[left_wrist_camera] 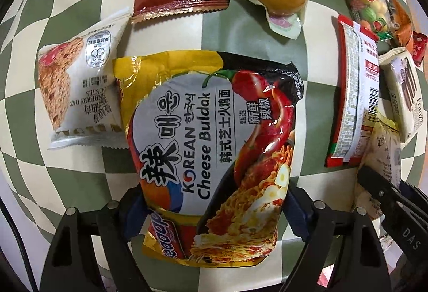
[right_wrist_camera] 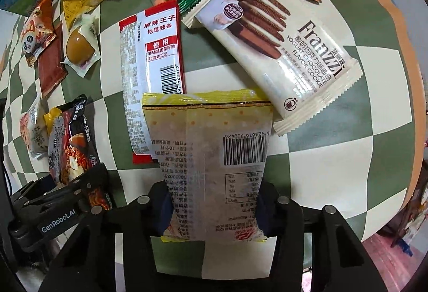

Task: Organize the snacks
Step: 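Carry both packs into the cardboard box and open both tools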

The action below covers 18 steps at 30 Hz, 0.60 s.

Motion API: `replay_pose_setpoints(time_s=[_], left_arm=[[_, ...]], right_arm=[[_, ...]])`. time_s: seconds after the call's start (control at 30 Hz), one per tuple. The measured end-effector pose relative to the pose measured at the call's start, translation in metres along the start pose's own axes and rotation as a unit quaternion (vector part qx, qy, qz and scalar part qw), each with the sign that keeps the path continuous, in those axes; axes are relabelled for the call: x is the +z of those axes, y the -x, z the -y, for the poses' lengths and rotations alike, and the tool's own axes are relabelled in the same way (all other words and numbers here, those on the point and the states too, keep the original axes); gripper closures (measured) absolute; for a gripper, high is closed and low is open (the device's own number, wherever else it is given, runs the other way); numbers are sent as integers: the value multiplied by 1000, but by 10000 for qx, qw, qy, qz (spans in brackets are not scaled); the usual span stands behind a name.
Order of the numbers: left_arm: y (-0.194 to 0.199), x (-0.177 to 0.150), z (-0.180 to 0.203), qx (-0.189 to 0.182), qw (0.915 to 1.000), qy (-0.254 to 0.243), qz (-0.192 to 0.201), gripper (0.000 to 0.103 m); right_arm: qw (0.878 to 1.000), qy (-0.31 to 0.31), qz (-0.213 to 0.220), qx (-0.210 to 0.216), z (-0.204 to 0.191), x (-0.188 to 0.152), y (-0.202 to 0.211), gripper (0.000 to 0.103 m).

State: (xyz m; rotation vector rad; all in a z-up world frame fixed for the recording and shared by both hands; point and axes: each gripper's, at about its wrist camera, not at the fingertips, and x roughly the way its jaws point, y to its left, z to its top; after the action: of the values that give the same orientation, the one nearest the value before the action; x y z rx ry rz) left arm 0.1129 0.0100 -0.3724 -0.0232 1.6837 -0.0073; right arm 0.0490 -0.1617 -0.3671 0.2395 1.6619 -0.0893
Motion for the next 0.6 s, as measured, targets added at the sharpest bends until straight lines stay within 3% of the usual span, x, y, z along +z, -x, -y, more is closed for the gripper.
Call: replay_pose_setpoints(time_s=[0.2, 0.43, 0.6], left_arm=[[-1, -4, 1, -116, 9999, -55, 30, 18], [4, -5, -2, -284, 9987, -246, 359, 18], [51, -12, -13, -531, 9956, -339, 699, 18]], right_arm=[[9999, 23, 100, 69, 6, -1, 11, 56], [9994, 50, 282, 192, 10, -10, 36, 59], [9969, 30, 619, 478, 12, -13, 77, 59]])
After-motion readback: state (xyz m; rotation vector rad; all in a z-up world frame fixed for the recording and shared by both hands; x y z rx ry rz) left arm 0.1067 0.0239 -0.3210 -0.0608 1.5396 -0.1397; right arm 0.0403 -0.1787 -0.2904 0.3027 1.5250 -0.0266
